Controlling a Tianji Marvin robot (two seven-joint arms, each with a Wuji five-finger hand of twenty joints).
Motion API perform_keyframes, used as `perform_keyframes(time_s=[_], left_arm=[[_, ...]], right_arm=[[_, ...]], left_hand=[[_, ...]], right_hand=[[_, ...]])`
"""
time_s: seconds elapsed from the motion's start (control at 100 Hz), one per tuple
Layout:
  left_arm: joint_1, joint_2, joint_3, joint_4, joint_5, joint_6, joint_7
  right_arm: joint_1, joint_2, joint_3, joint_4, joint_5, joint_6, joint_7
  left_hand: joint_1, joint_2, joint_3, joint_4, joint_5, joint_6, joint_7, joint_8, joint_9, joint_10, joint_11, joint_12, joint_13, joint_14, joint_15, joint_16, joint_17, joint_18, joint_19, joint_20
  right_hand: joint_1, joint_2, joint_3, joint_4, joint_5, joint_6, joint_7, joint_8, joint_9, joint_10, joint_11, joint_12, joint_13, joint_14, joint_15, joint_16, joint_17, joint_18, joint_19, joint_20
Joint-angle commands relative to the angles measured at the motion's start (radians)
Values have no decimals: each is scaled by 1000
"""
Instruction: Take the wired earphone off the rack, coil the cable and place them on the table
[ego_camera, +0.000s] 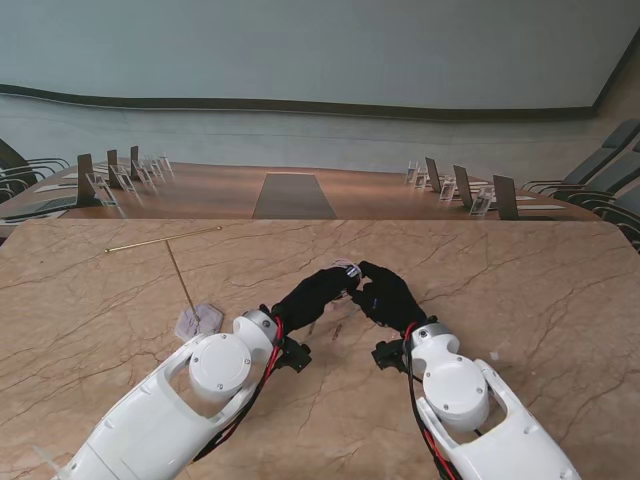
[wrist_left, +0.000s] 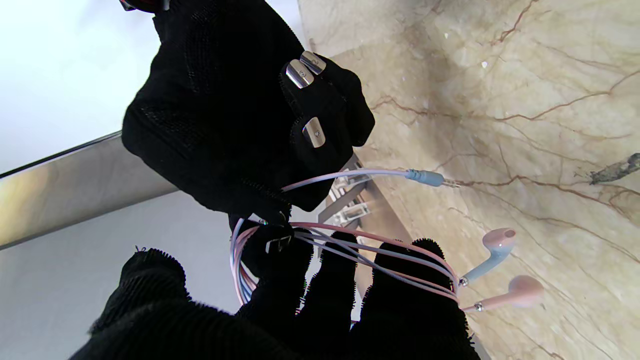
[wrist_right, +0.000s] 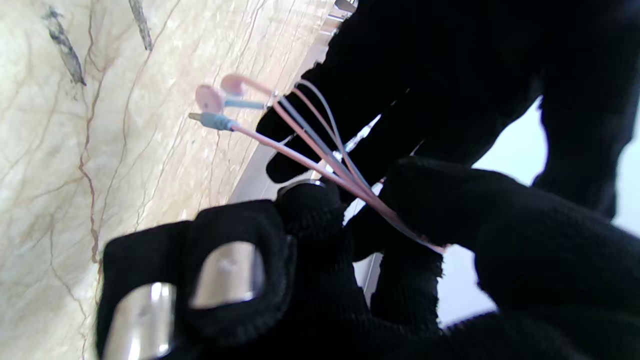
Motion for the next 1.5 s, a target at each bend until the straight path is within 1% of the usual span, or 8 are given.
perform_keyframes(time_s=[0.0,0.21,0.54,0.66,0.79,0.97,1.16,1.49], left_arm=[[20,5,-2,-12,5,-1,-5],[28,10,-11,-22,13,-7,-9],[6,1,1,-20,-6,-7,-1],[-2,-3,4,-25,-18,-6,2],[-3,-2,1,-38,-19,-13,4],[1,-1,-3,-55,-27,-13,2],[11,3,-10,-72,-28,-14,-1],[33,8,-28,-87,-17,-12,1]], right_arm=[[5,-7,11,12,0,-2,-20],[11,-17,13,40,5,-7,-51],[4,-9,-27,0,44,31,2],[7,-8,-50,-2,33,48,7],[14,-16,-66,21,34,63,-10],[47,-32,-94,79,44,71,-44],[78,-40,-108,115,46,66,-57],[87,-41,-82,152,-19,43,-96]], left_hand=[[-18,-10,3,-21,46,-39,27,-1,-16,-18,0,-16,-18,-11,-8,-5,-24,-23,-21,-15],[-21,-10,3,-21,49,-42,26,-2,-12,-19,-1,-15,-14,-8,-6,-2,-19,-22,-17,-14],[-21,-10,3,-21,49,-46,27,-1,-17,-22,-4,-15,-19,-13,-10,-3,-25,-24,-20,-15],[-19,-11,4,-21,49,-46,27,-1,-20,-23,-5,-15,-22,-14,-12,-4,-27,-26,-22,-16],[-20,-10,3,-21,50,-48,29,1,-21,-26,-4,-15,-21,-17,-11,-3,-26,-28,-21,-16],[-18,-9,4,-21,44,-52,30,3,-29,-31,-2,-14,-24,-19,-10,-3,-21,-28,-14,-13],[-17,-10,3,-22,46,-48,34,6,-25,-26,3,-12,-18,-9,2,-1,-10,-23,0,-6],[-17,-9,3,-22,52,-51,36,10,-6,-16,10,-3,1,15,32,11,9,11,46,17]], right_hand=[[42,39,46,35,47,-44,103,11,86,51,94,13,32,93,139,31,61,-209,237,7],[43,41,43,32,44,-44,103,11,81,51,93,13,32,93,138,32,60,-209,237,5],[48,43,35,26,39,-44,104,10,77,52,94,14,32,93,134,30,59,-207,237,-4],[49,35,39,25,46,-47,101,6,76,55,91,12,32,93,134,30,60,-206,237,-2],[52,34,37,23,49,-46,101,6,78,58,91,11,32,94,133,30,60,-206,237,-1],[58,34,34,20,50,-45,100,7,77,59,91,9,32,95,133,30,60,-203,237,-1],[61,36,32,17,49,-47,101,10,75,59,91,8,32,95,133,30,59,-202,237,-2],[56,35,37,17,48,-50,100,12,77,56,93,7,32,95,133,30,60,-206,237,0]])
